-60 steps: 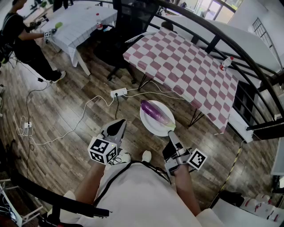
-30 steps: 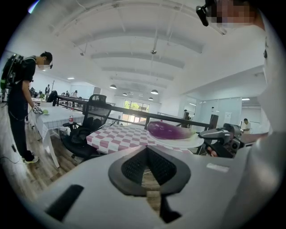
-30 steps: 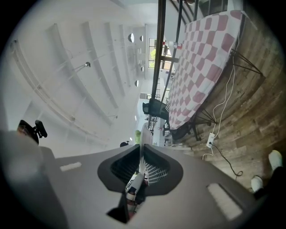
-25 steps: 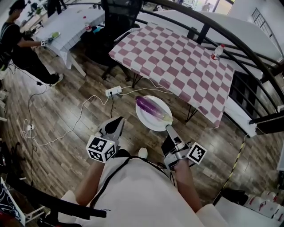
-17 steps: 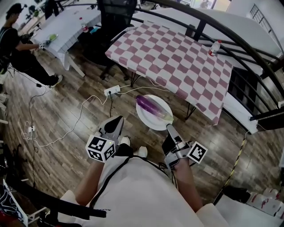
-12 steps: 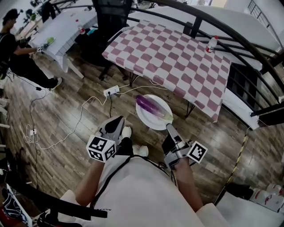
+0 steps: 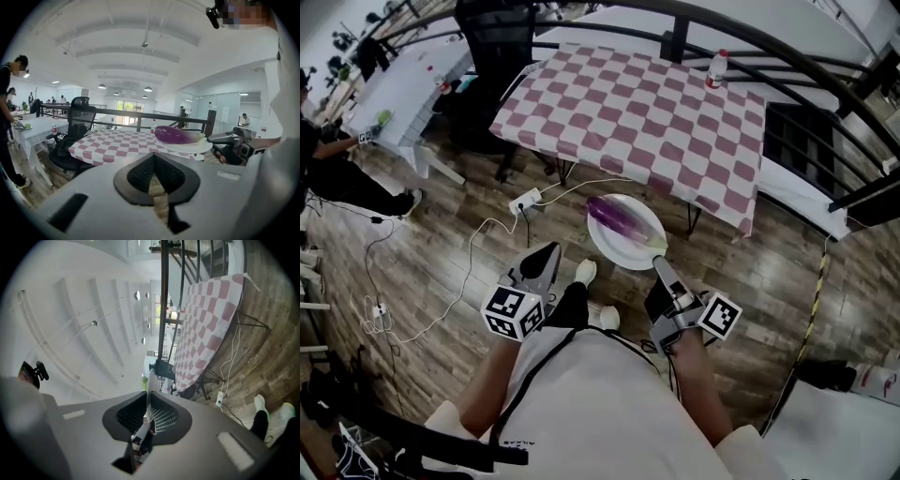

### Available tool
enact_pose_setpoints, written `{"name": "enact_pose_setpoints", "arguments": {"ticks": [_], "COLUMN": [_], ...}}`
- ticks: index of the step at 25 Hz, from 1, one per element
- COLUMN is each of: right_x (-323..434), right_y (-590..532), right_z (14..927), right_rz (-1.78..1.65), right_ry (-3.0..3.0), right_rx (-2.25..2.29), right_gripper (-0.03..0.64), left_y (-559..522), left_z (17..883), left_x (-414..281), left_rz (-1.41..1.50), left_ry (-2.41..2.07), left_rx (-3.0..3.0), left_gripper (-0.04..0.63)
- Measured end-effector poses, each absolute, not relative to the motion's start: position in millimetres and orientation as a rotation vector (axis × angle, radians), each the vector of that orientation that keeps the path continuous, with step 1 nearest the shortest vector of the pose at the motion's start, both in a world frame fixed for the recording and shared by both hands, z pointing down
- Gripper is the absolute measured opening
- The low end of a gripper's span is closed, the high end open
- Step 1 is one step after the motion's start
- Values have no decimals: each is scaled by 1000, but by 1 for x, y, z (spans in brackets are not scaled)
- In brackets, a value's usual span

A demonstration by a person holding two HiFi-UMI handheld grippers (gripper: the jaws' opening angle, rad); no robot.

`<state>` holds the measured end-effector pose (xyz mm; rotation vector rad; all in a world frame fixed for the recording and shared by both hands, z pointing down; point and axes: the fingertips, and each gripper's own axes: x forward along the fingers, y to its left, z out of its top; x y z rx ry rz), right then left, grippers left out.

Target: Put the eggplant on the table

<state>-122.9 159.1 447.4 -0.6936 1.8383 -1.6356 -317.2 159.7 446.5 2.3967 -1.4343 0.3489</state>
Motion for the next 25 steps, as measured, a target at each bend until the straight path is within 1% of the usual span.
{"name": "enact_pose_setpoints", "arguments": {"ticks": [10,16,25], "right_x": [-65,-26,37], "right_y": [158,149,129], "right_z": [456,455,453], "right_rz": [-1537,-1451,-1322], "right_ry": [1723,1636,1489], "right_rx": [-847,-947,-1097], "right_gripper": [35,35,35], "left_y": [126,86,19], "left_z": [458,454,460], "left_x": [-256,-221,-134], "left_rz": [417,457,528], "left_ry": [-1212,-1080,-799], "left_rx": [2519,2603,2726], "left_gripper": [0,0,-1]}}
